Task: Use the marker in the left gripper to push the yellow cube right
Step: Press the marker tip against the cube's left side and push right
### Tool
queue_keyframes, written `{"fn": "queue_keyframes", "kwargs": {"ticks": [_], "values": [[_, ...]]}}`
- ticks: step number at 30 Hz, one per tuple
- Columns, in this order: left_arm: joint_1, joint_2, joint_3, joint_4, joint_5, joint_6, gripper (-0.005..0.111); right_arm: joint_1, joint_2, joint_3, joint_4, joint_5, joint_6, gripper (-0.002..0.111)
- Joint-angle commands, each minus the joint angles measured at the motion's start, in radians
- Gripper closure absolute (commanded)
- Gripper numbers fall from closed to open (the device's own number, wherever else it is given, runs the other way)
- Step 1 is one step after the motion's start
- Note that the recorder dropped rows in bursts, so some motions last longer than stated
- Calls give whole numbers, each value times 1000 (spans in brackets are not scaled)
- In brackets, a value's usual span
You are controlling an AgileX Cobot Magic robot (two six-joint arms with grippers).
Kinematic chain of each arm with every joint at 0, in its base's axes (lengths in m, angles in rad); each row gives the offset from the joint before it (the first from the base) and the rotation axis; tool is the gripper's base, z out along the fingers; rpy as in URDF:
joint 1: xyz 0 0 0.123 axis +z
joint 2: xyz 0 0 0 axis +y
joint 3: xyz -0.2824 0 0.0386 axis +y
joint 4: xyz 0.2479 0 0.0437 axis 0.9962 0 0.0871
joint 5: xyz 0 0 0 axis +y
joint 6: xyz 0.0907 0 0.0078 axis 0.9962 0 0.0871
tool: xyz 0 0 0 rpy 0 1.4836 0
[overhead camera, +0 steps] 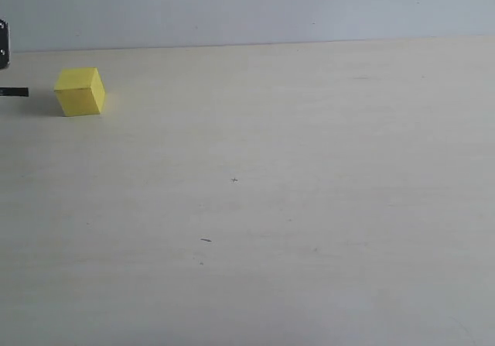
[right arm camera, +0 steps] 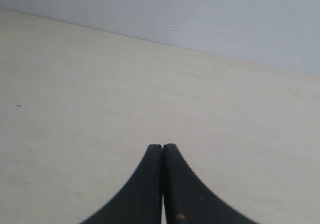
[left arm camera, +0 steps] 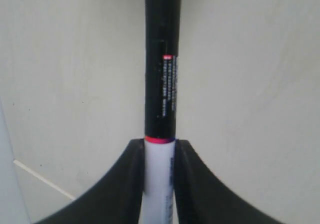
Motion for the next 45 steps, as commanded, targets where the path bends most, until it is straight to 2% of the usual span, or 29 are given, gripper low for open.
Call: {"fn": "queue_keyframes", "kwargs": {"ticks": [1, 6, 9, 18, 20, 22, 26, 30, 45], "values": [[14, 29, -3, -13, -64, 18, 107, 1, -4, 4, 3, -13, -2, 108], [29, 51, -3, -50, -107, 140, 107, 1, -4, 4, 3, -13, -2, 108], [51, 62, -3, -144, -155, 222, 107, 1, -4, 4, 3, -13, -2, 108], [135, 79, -3, -550, -169, 642, 107, 1, -4, 4, 3, -13, -2, 108], [156, 79, -3, -704, -169, 780, 107, 1, -4, 4, 3, -13, -2, 108], [168, 81, -6, -798, -180, 806, 107, 1, -4, 4, 3, -13, -2, 108], [172, 97, -6, -771, -187, 806, 107, 1, -4, 4, 3, -13, -2, 108], [172, 118, -6, -826, -192, 806, 107, 1, -4, 4, 3, -13, -2, 108], [172, 136, -6, -827, -211, 806, 107, 1, -4, 4, 3, -13, -2, 108]]}}
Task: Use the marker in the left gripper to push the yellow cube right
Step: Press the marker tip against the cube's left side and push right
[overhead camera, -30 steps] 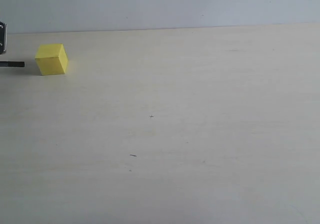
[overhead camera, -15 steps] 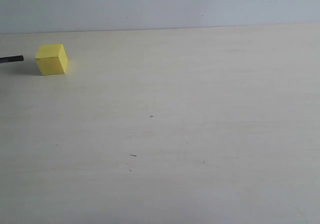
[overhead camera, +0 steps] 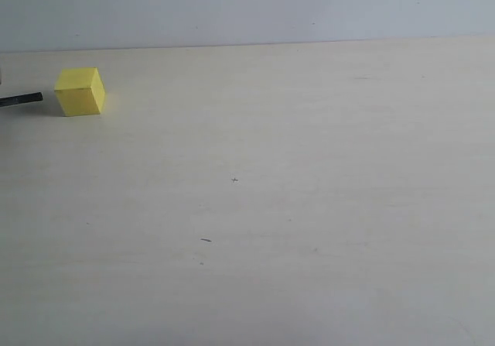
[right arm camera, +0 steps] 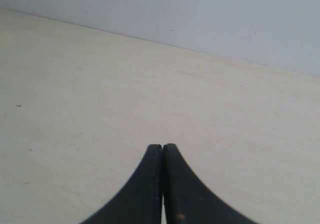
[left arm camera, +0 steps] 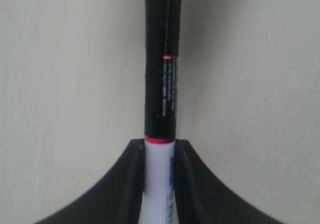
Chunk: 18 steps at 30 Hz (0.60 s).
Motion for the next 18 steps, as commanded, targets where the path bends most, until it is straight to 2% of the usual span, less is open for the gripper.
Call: {"fn": "queue_keyframes", "kwargs": {"ticks": [1, 7, 15, 18], "values": [[1, -6, -4, -17, -4, 1, 107, 1, -4, 4, 3, -13, -2, 108], [-31, -6, -4, -12, 24, 1, 107, 1, -4, 4, 3, -13, -2, 108], [-180, -10, -4, 29, 59, -22, 107, 1, -4, 4, 3, -13, -2, 108], [-170, -15, -4, 44, 49, -42, 107, 1, -4, 4, 3, -13, -2, 108]]}}
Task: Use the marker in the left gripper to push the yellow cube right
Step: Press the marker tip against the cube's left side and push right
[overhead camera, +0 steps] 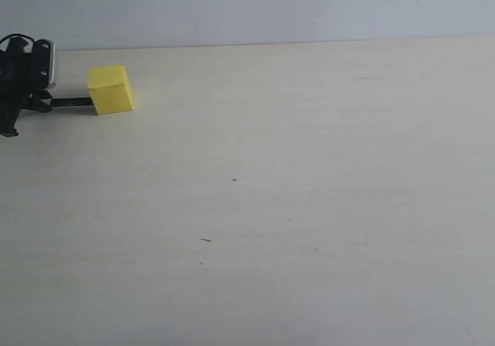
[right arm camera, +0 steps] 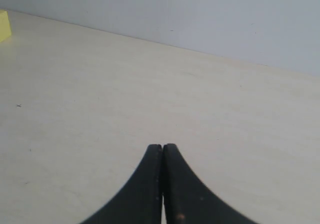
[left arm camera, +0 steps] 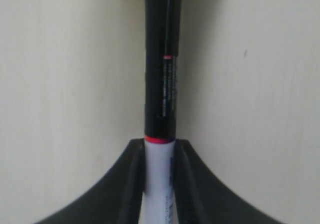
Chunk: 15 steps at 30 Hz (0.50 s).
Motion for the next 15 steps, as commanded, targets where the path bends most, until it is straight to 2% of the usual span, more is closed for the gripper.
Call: {"fn": "queue_keyframes", "kwargs": {"ticks": [1, 8, 11, 15], "values": [[14, -18, -4, 19, 0, -41, 107, 1, -4, 4, 3, -13, -2, 108], [115, -40, -4, 21, 13, -97, 107, 1, -4, 4, 3, -13, -2, 108], [114, -40, -4, 21, 11, -95, 107, 1, -4, 4, 3, -13, -2, 108], [58, -40, -4, 5, 6, -95, 107, 1, -4, 4, 3, -13, -2, 108]]}}
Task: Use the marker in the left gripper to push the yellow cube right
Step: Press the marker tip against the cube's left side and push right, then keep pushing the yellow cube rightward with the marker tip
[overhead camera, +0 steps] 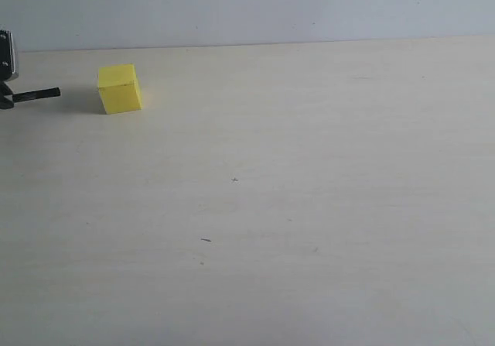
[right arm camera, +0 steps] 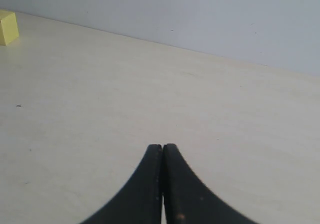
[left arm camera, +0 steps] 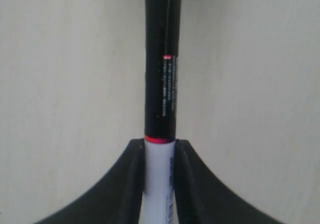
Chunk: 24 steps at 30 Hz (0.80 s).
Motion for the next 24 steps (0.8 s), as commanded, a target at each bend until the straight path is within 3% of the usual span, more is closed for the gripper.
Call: {"fn": "queue_keyframes", "kwargs": {"ticks": [1, 6, 8, 13, 17, 24], "values": [[-67, -13, -4, -29, 2, -10, 107, 1, -4, 4, 3, -13, -2, 108], [-233, -16, -4, -4, 2, -49, 107, 1, -4, 4, 3, -13, -2, 108], [-254, -17, -4, 32, -4, -72, 107, 1, -4, 4, 3, -13, -2, 108], [-244, -20, -4, 56, -10, -106, 107, 1, -4, 4, 3, -13, -2, 108], [-217, -28, -4, 159, -21, -185, 107, 1, -4, 4, 3, -13, -2, 108], [-209, -28, -4, 168, -105, -200, 107, 1, -4, 4, 3, -13, -2, 108]]}}
